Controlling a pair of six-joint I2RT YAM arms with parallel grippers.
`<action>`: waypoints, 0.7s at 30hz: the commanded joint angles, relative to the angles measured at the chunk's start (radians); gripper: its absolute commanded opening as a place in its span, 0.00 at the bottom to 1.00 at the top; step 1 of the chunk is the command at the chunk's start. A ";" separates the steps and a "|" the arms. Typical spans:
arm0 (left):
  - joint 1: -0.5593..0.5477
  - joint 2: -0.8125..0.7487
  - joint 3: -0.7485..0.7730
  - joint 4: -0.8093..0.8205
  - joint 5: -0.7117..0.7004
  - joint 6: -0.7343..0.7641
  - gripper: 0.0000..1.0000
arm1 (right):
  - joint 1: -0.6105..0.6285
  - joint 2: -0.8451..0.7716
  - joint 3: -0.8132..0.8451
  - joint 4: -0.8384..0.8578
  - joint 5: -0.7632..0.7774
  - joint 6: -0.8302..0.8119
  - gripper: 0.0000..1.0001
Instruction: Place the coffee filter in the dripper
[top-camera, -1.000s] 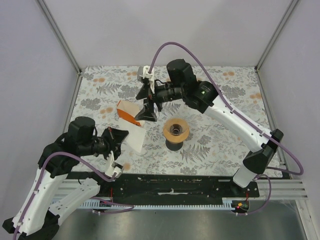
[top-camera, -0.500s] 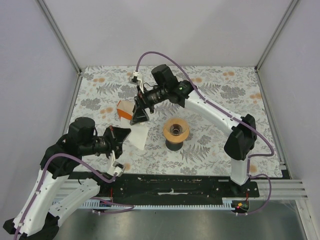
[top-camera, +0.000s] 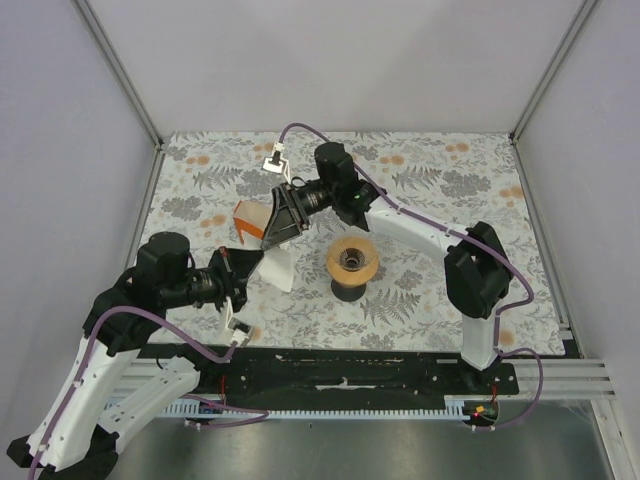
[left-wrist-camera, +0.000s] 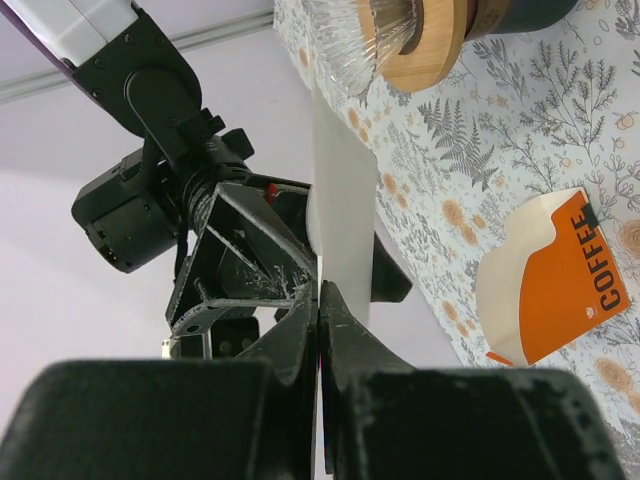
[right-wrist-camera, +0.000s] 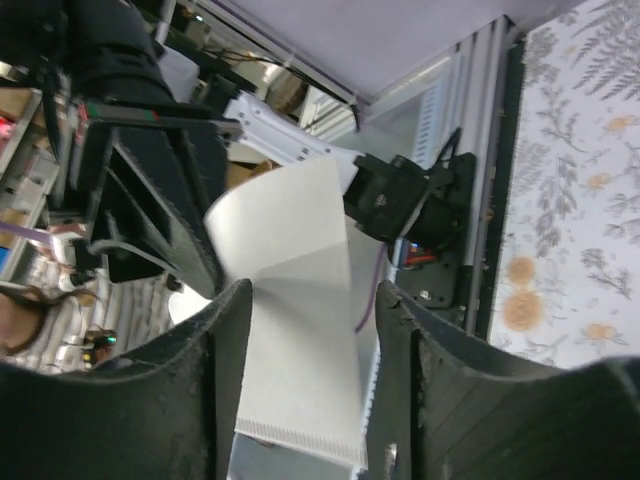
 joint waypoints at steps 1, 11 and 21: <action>-0.005 0.007 0.001 0.043 -0.008 0.681 0.02 | 0.000 -0.081 0.007 0.218 -0.075 0.158 0.43; -0.005 -0.005 -0.006 0.044 -0.036 0.632 0.02 | -0.066 -0.179 -0.115 0.276 0.000 0.179 0.00; -0.005 -0.022 -0.029 0.089 -0.046 0.583 0.02 | -0.072 -0.263 -0.117 0.069 0.132 -0.013 0.00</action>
